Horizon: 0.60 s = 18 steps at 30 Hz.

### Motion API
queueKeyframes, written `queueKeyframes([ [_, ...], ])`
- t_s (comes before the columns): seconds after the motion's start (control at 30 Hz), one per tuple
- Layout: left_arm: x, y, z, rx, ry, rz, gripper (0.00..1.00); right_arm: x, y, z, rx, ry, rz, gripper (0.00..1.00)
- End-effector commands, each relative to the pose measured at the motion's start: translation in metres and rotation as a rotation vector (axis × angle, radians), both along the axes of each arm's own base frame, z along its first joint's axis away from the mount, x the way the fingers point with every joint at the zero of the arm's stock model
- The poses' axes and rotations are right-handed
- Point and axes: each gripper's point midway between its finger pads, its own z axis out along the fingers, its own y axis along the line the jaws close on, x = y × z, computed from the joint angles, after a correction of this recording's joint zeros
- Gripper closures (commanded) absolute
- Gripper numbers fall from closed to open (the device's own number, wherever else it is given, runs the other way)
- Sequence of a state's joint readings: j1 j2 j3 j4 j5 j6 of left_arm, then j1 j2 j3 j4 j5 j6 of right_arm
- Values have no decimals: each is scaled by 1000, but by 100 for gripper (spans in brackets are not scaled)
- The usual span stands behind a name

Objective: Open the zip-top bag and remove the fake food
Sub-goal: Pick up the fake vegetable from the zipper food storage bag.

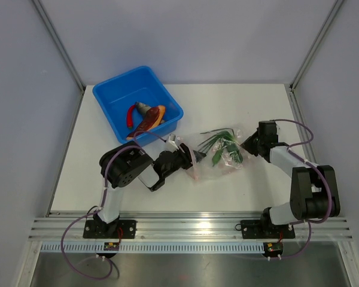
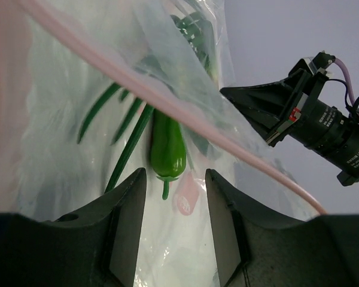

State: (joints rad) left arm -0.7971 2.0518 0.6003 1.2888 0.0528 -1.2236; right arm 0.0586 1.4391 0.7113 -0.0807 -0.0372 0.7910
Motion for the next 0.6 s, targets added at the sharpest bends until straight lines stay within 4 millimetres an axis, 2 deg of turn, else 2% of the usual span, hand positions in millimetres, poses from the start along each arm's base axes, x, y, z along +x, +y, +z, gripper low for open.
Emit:
queueKeyframes([
  [0.0, 2, -16, 26, -75, -82, -41, 53, 5, 10, 1, 55, -24, 27, 100],
  [0.1, -1, -21, 21, -58, -75, -66, 53, 1, 16, -6, 92, -3, 36, 100],
  [0.13, 0, -24, 21, -53, -74, -73, 53, 7, 19, -2, 111, -33, 45, 100],
  [0.33, 0, -33, 10, -16, -33, -107, 52, 7, 30, -10, 163, -17, 73, 100],
  [0.37, 0, -32, 2, 9, -9, -106, 52, 7, 31, -10, 165, -15, 75, 100],
  [0.57, 3, -28, -9, 63, 33, -79, 52, 8, 29, -4, 146, -32, 68, 100],
])
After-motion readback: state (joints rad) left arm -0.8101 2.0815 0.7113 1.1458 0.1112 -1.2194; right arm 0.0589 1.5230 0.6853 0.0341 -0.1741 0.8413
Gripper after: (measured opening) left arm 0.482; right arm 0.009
